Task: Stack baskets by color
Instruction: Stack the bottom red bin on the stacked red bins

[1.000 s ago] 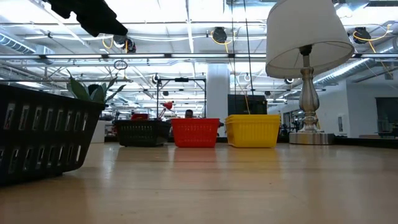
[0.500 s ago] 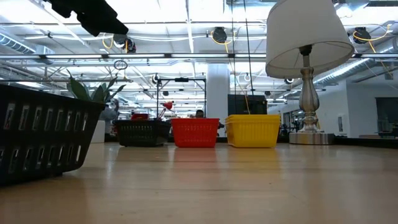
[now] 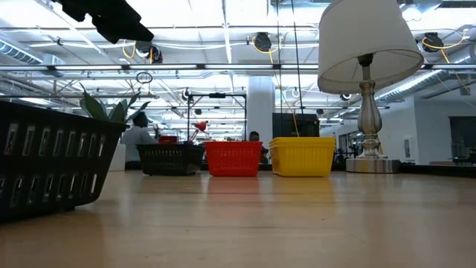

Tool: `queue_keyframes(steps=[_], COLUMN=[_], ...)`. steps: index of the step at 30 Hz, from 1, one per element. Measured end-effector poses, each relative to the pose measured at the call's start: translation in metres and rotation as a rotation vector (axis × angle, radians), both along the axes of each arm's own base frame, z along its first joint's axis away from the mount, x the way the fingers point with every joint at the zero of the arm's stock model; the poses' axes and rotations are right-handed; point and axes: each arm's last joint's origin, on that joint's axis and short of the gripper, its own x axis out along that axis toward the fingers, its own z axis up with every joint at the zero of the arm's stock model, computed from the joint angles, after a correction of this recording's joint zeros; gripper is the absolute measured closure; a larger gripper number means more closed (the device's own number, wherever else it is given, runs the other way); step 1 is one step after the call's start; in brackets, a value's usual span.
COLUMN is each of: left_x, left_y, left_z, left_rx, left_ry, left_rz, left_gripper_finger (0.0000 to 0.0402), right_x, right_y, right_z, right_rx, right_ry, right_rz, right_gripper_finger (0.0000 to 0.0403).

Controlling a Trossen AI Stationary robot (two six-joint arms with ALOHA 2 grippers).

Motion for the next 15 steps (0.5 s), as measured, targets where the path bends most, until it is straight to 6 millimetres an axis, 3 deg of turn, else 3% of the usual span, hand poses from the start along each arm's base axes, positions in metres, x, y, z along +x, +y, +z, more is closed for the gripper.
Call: queue_keyframes(steps=[15], left_x=[0.000], left_y=[0.000], left_z=[0.000], left_rx=[0.003], left_ry=[0.000], left_rz=[-0.001], left_gripper_finger=[0.0174], right_x=[-0.007], right_y=[-0.005], right_z=[-0.021], right_rx=[-0.052], right_ry=[-0.057], right_rz=[0.094], right_gripper_finger=[0.0276])
